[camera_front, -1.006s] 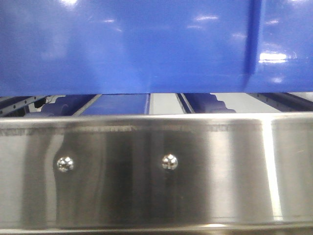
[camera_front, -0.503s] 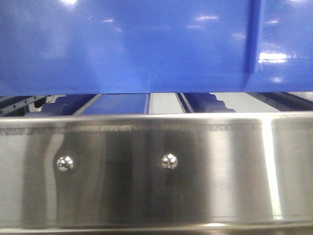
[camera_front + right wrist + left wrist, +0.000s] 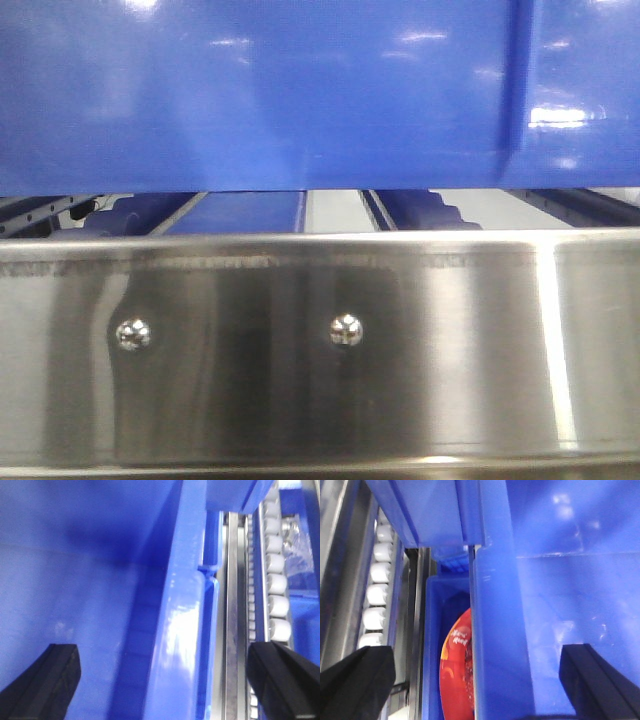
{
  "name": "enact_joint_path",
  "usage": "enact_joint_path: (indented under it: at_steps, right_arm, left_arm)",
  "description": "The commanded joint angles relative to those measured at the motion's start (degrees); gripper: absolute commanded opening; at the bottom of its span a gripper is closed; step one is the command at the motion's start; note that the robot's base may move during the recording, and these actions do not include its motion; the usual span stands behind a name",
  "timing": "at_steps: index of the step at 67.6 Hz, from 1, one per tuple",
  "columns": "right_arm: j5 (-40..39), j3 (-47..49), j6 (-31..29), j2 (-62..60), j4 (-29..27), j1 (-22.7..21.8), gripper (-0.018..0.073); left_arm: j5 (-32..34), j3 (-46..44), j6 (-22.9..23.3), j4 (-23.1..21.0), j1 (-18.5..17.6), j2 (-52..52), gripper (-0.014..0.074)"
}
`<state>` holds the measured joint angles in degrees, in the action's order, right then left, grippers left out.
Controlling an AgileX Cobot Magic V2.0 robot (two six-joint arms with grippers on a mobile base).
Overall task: Move blue bin to conveyor side
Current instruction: 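Close both grippers on opposite side walls of the blue bin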
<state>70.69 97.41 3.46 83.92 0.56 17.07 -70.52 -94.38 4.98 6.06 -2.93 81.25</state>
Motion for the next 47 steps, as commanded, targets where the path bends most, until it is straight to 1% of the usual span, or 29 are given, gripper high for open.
enact_joint_path:
  at_steps: [1, 33, 47]
  right_arm:
    - [-0.7, -0.3, -0.9, 0.5, 0.9, 0.1, 0.0559]
    - [-0.7, -3.9, -0.9, 1.8, 1.0, 0.1, 0.0559]
    - [-0.7, -3.9, 1.8, 1.8, 1.0, 0.1, 0.0559]
  left_arm:
    - [0.6, 0.1, -0.1, -0.6, 0.1, 0.7, 0.0568]
    - [0.6, 0.1, -0.1, -0.7, 0.1, 1.8, 0.0568]
    - [0.6, 0.1, -0.1, -0.7, 0.1, 1.8, 0.0568]
